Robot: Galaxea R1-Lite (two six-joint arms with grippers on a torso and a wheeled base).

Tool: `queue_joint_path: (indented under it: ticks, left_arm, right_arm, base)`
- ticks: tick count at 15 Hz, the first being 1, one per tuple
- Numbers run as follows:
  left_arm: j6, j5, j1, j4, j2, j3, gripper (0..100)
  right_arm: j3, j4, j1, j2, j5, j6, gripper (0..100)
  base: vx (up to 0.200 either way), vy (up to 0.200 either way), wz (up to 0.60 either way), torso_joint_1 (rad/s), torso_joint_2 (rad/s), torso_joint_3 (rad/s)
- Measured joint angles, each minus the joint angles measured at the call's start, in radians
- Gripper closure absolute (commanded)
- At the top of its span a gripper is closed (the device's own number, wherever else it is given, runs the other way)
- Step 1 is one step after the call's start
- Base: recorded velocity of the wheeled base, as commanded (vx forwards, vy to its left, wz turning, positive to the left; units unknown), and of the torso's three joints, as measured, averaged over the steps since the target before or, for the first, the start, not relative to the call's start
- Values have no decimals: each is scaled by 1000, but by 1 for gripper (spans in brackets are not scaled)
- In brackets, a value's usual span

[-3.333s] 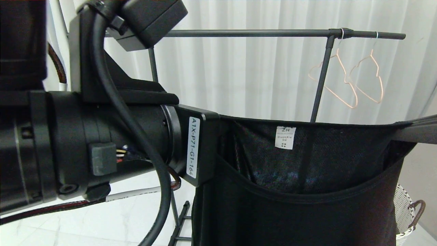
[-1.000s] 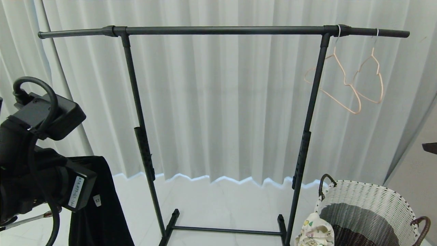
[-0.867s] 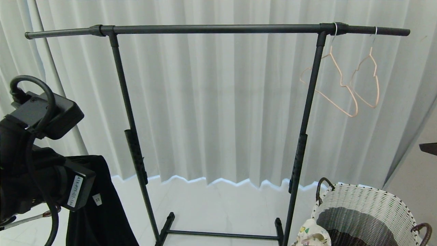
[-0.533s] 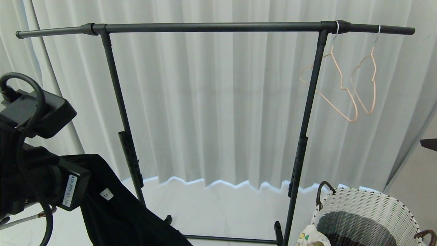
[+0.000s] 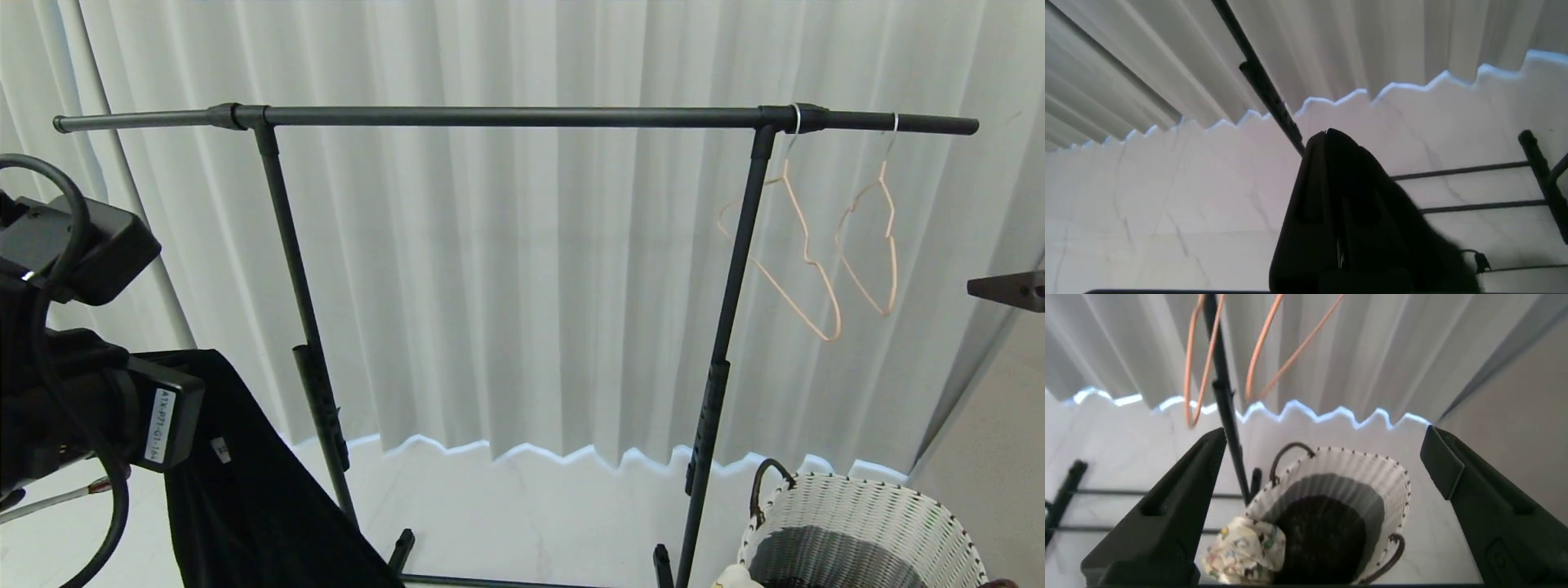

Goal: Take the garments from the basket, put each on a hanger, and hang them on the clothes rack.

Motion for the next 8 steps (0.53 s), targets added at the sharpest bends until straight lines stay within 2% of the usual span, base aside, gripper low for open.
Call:
queue_joint_path:
  ticks: [3, 8]
  left_arm:
    - [-1, -1, 6, -12, 1, 2, 100]
    - [-1, -3, 7, -13, 1, 2, 100]
  right_arm:
    - [-4, -52, 0, 38, 0, 3, 0]
    - [-27, -68, 0, 90, -1, 2, 0]
  base:
    - [0, 0, 0, 191, -471, -282]
    - [0, 0, 0, 215, -491, -280]
